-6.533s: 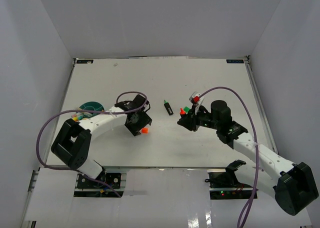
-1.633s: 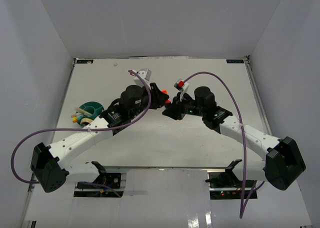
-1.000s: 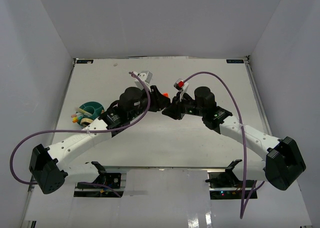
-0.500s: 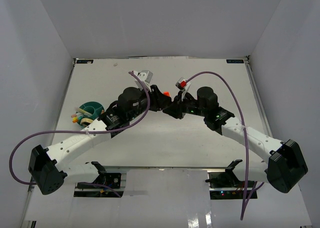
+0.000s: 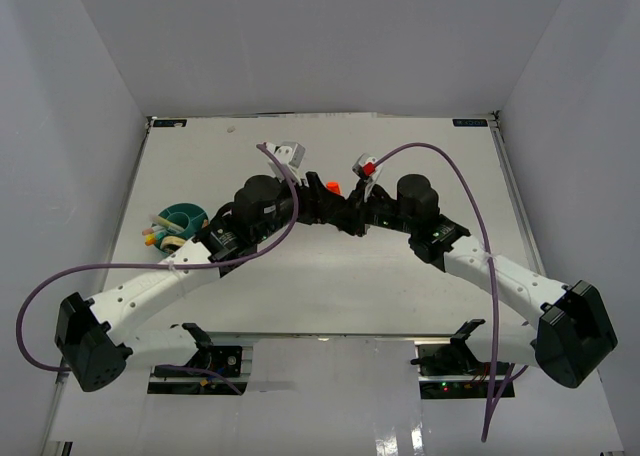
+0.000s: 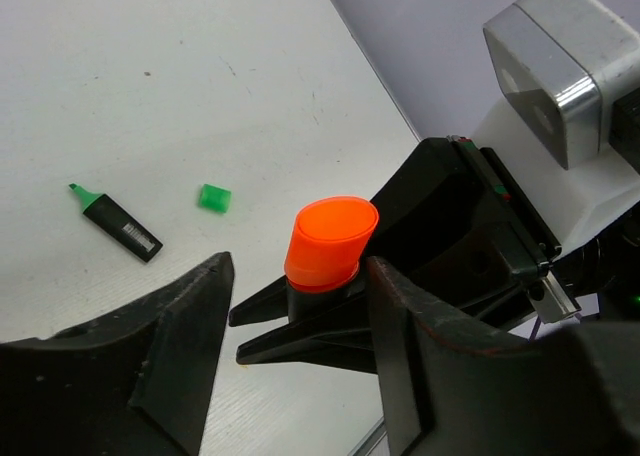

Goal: Sort the stationery into containers
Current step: Close the pen cap on the pen.

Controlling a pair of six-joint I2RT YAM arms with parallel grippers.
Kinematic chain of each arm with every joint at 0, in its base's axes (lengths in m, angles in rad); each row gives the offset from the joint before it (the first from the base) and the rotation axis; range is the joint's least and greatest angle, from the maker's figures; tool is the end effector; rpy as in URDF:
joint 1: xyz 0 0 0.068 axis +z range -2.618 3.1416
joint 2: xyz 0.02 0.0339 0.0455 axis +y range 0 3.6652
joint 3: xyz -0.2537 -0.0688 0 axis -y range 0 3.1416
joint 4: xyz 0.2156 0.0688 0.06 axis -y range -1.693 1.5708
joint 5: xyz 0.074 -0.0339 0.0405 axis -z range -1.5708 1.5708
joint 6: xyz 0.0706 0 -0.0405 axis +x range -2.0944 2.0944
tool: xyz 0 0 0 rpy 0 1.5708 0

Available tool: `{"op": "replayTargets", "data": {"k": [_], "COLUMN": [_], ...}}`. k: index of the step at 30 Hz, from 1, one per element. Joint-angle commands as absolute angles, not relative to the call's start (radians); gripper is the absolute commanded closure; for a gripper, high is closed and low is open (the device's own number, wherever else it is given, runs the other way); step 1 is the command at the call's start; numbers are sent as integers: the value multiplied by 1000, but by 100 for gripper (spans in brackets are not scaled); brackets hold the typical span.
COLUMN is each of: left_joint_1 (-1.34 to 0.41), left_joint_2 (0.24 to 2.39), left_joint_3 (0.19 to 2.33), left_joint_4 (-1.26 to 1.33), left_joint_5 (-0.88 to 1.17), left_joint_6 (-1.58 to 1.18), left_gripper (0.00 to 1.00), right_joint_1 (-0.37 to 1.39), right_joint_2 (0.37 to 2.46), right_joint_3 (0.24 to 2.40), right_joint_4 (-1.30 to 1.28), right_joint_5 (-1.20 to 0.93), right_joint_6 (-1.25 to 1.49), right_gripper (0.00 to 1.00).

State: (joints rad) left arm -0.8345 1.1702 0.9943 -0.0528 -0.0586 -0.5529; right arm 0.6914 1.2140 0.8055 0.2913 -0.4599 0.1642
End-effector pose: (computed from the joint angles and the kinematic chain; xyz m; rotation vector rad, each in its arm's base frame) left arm 0.1942 -0.2081 0.3357 0.2228 1.8868 -0.9214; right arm 0.2030 0.2087 0.3046 -0.8058 1.5910 1.0160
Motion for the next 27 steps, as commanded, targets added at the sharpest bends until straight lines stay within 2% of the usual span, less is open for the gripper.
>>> {"op": "replayTargets", "data": {"k": [1,3,8,10,15,19,27], "left_joint_1": [-839,-839,-839,-838,-833,-778,-484], "left_joint_2": [1115,1101,1022,993,927,914,1021], "left_joint_3": [986,983,966,957,948,950,1029], "left_joint_4": [-60,-63,-78,-98,-143,-103,50], "left_joint_5": [-43,-44,-31,-32,-34,101,635], "left_joint_6": [-538,-528,-497,-480,-387,-299,-288], "left_gripper": [32,29,8,3,2,3,4], "right_joint_1": [695,693,681,677,650,615,546], "right_joint_2": [1177,1175,1175,1175,1170,1172,1203], "right_joint_3": [798,796,792,796,816,841,928], "right_joint_4": [356,354,348,344,302,273,215], "right_joint_5": [-468,-465,-469,-474,-540,-627,-839], "right_joint_6": [140,132,124,121,100,81,57], "right_gripper": [92,92,92,92,92,92,92]}}
